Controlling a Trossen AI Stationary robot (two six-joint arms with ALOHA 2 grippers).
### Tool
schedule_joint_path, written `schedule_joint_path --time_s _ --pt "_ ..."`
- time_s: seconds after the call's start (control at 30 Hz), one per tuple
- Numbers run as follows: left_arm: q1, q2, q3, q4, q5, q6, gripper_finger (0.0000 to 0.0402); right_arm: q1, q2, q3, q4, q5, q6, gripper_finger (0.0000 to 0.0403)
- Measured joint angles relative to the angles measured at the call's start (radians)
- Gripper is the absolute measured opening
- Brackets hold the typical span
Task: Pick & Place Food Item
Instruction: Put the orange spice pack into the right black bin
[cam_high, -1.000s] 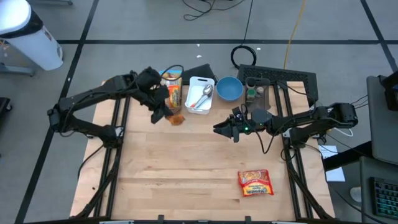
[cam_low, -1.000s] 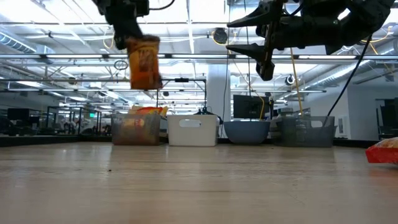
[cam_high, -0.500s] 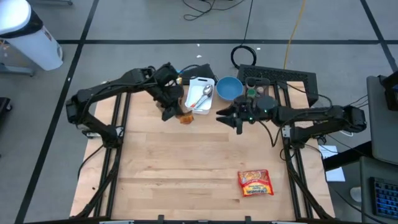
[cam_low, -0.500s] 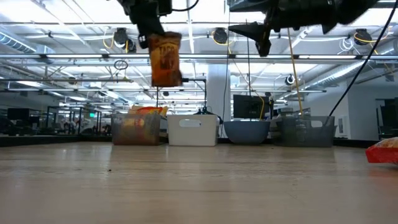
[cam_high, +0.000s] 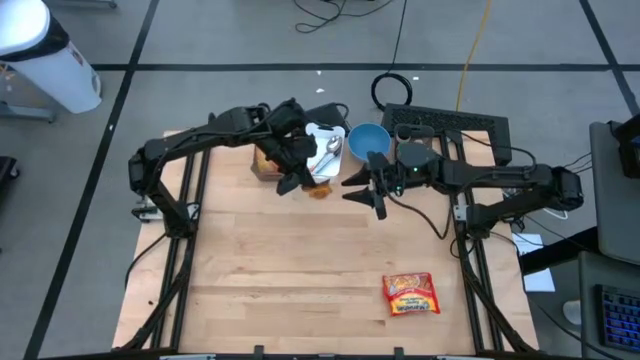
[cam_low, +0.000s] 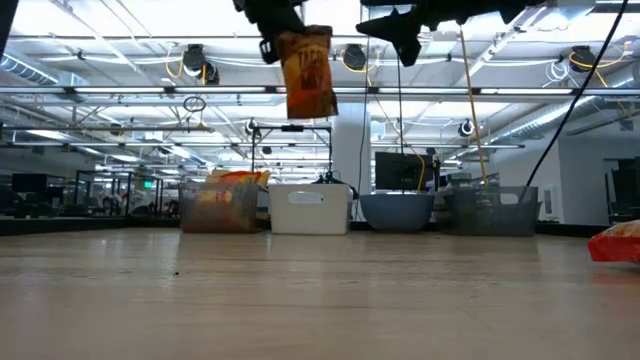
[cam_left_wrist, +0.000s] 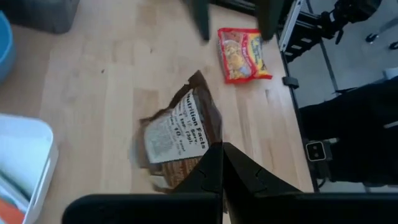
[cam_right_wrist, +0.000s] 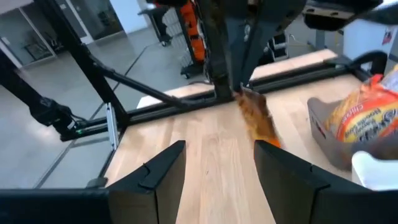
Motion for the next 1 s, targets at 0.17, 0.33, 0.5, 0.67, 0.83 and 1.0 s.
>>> schedule_joint_path --time_s 0.17,0.33,0.5,0.67,0.83,1.0 --pt "-0.025 0.016 0.032 0.004 -0.008 0.0 0.0 0.0 0.032 0.0 0.072 0.0 0.0 0.0183" --pt "-0.035 0.017 0.032 -0.001 -0.012 -0.014 0.0 0.0 0.059 0.0 0.128 0.0 0.003 0.0183" --pt "-0.037 0.017 0.032 0.0 -0.013 -0.015 0.0 0.002 0.091 0.0 0.187 0.0 0.01 0.0183" --pt "-0.036 0.017 0.032 0.006 -0.016 -0.016 0.0 0.002 0.13 0.0 0.233 0.001 0.035 0.0183" --pt "-0.036 0.017 0.032 0.006 -0.015 -0.016 0.0 0.002 0.152 0.0 0.238 0.001 0.037 0.0183" --pt "-0.036 0.017 0.032 0.006 -0.015 -0.012 0.0 0.002 0.151 0.0 0.242 0.001 0.043 0.0178"
